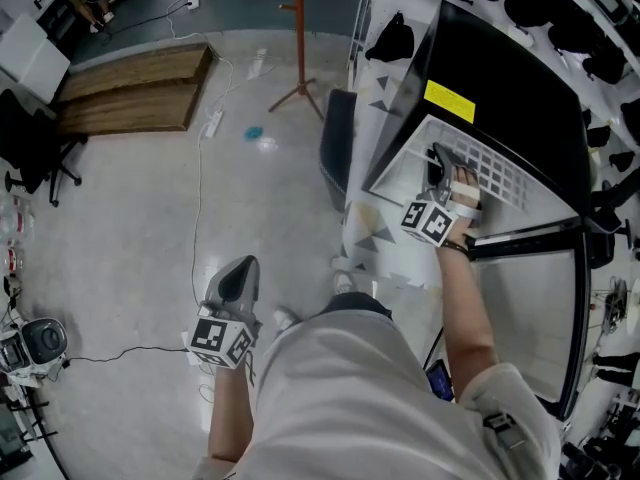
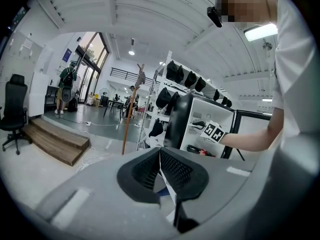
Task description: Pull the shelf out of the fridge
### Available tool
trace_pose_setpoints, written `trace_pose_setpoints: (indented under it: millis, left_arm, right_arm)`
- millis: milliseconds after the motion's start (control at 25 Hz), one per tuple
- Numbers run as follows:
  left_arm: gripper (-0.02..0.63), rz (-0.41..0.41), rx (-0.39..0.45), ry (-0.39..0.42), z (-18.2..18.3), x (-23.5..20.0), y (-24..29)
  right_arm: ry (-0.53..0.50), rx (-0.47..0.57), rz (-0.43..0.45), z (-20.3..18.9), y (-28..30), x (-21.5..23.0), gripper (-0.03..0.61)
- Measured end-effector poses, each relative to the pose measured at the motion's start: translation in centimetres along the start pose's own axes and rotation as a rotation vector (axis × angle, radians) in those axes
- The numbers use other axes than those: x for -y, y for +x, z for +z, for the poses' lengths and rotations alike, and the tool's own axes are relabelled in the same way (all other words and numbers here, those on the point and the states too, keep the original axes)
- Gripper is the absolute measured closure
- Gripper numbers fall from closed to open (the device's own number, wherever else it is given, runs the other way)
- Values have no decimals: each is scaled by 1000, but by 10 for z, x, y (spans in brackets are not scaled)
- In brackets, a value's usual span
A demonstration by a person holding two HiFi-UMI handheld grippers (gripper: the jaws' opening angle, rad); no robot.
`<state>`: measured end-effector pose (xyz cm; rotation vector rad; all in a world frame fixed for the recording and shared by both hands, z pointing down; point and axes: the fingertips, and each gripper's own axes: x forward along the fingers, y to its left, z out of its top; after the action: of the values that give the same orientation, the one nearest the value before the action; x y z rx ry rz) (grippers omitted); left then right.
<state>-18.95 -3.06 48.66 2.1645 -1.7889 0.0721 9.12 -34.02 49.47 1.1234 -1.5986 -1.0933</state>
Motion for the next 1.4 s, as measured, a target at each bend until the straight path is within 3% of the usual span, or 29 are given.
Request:
trace_pose_setpoints:
  millis: [640, 920, 1400]
  left_arm:
    - [604, -20, -14, -5, -2, -4, 11]
    - [604, -48, -25, 1, -3, 0, 18]
    - [604, -98, -30, 11, -5, 8, 20]
  right_arm:
    - [-98, -115, -20, -20, 7, 5, 525]
    - [-27, -107, 7, -19, 5, 4, 538]
    - [-18, -87, 8, -10, -24, -4, 538]
